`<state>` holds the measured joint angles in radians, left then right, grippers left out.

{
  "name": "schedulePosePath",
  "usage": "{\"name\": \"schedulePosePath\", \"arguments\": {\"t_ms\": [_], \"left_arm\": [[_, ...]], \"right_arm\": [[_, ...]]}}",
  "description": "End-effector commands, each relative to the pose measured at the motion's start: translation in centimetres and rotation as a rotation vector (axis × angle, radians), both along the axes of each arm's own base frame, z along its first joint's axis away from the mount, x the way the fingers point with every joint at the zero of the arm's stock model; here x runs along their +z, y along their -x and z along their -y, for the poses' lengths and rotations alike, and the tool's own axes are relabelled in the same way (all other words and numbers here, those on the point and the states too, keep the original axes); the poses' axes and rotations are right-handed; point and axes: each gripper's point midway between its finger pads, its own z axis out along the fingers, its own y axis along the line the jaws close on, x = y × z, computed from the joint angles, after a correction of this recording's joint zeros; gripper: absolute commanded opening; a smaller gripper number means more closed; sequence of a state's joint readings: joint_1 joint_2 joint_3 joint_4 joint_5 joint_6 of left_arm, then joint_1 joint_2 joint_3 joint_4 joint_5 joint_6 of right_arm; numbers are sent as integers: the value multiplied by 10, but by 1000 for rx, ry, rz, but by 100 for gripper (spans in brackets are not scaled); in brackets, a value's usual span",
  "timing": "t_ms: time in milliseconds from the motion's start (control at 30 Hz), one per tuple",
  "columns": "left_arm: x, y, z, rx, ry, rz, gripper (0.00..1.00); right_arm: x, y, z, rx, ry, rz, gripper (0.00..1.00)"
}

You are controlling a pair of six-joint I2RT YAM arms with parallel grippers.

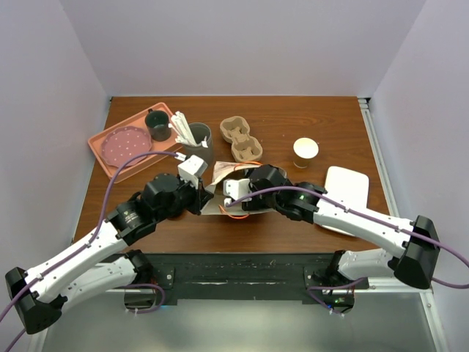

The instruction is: Pack the takeout coffee

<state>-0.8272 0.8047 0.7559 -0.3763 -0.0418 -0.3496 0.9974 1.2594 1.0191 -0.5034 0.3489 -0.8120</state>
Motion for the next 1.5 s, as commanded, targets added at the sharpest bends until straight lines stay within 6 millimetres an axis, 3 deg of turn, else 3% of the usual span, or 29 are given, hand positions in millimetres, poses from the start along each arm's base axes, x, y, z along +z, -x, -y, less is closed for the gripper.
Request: {"name": "schedulePosePath", "arguments": {"t_ms": [0, 233, 667, 1333, 1467], "left_arm": [[17, -4, -1, -4, -5, 57, 0], [22, -5, 2, -18, -6, 63, 0], [29, -4, 6, -48, -13, 81, 0], [31, -5, 11, -67, -2, 82, 0], [30, -5, 11, -66, -6, 79, 0]], "right_arm": [[3, -4, 3, -17, -4, 21, 0], [-5, -4, 0, 7, 40, -6, 0], [0, -14, 5, -45, 67, 39, 0], [-27, -21, -6, -40, 75, 24, 0], [-22, -21, -2, -55, 66, 24, 0]]}}
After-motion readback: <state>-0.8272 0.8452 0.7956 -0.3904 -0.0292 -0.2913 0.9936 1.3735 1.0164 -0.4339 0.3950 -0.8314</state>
